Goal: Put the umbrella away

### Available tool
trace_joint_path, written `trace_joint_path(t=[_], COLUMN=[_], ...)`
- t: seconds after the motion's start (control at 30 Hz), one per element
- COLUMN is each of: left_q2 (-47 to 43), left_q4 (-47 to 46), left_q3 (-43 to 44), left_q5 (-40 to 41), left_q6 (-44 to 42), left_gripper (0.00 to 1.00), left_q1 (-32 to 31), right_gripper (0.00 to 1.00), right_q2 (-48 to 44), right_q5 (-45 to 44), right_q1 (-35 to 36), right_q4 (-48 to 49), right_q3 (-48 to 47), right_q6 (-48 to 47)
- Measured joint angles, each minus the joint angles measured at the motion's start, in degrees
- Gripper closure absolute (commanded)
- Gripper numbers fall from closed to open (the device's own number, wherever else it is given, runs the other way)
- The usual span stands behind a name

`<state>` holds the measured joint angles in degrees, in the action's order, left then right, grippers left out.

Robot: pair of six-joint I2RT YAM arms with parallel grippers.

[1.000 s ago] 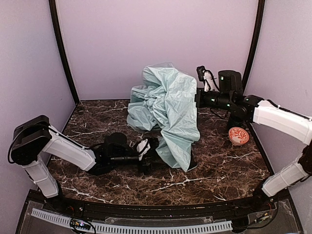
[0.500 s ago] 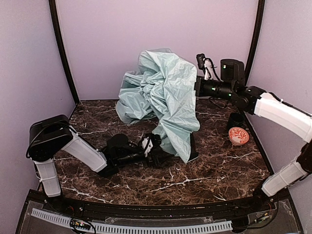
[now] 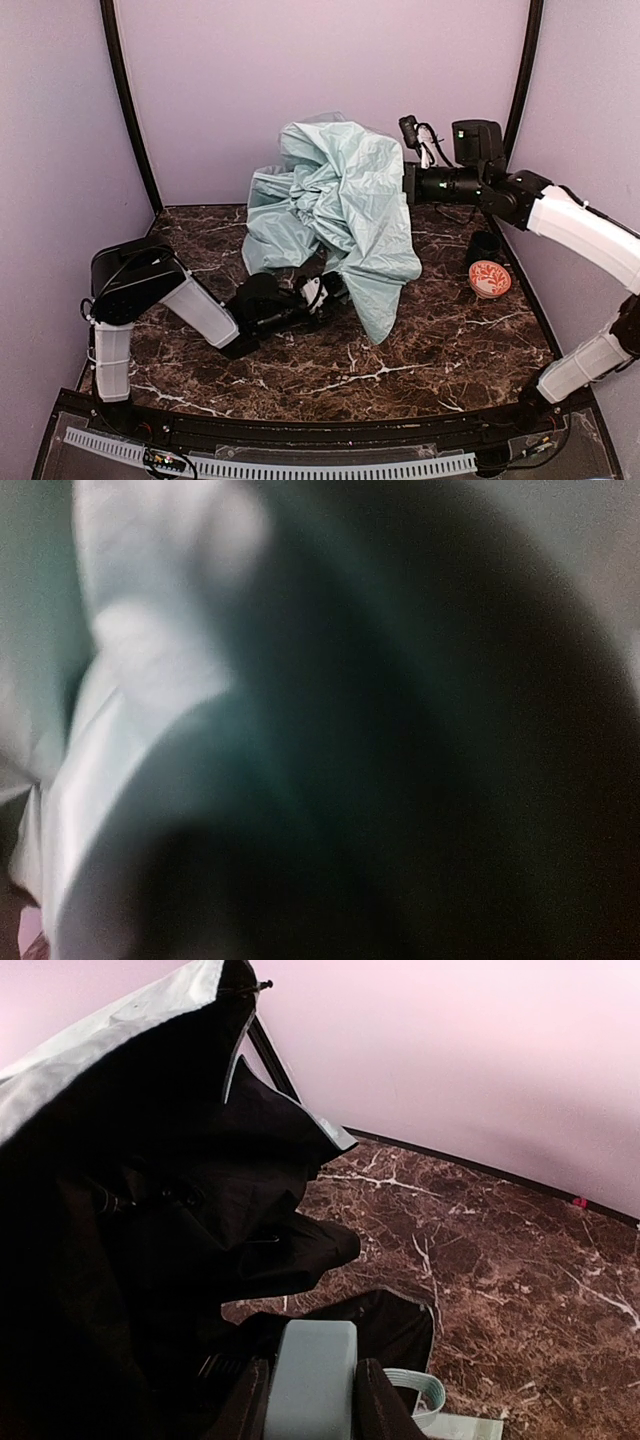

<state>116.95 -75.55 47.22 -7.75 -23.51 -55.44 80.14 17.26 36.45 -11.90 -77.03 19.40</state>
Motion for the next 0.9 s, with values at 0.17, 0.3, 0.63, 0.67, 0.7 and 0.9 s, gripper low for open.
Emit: trace_joint_path(t=[0.17, 0.3, 0.63, 0.67, 0.7, 0.9], left_q2=[2.45, 2.51, 6.19, 6.56, 6.99, 9.88], left_q4=[-2.01, -3.67, -6.23, -6.23, -6.27, -7.04], left_q3=[0.44, 1.73, 4.11, 4.09, 4.11, 4.15], left_q5=[4.35, 6.12, 7.06, 7.19, 7.54, 8.48], left_q6=[-2.89, -5.95, -9.79, -10.27, -10.84, -15.52], left_gripper=[1.0, 1.0, 0.97, 0.98, 1.0, 1.0], left_q1=[4.61, 6.58, 7.45, 7.61, 7.76, 8.09], right_gripper=[1.0, 1.0, 1.0, 1.0, 1.0, 1.0], right_q2=[-2.86, -6.69, -10.1, -10.16, -10.38, -12.33], right_q5=[-1.01, -2.01, -2.62, -2.91, -3.37, -4.94], right_q1=[0.66, 1.95, 5.6, 5.64, 5.64, 6.19], right_q4=[-4.59, -5.33, -4.87, -4.85, -4.57, -1.4], right_q3=[1.44, 6.19, 18.78, 19.71, 21.0, 29.07], right_q6=[-1.07, -0.87, 2.21, 2.69, 3.39, 7.08])
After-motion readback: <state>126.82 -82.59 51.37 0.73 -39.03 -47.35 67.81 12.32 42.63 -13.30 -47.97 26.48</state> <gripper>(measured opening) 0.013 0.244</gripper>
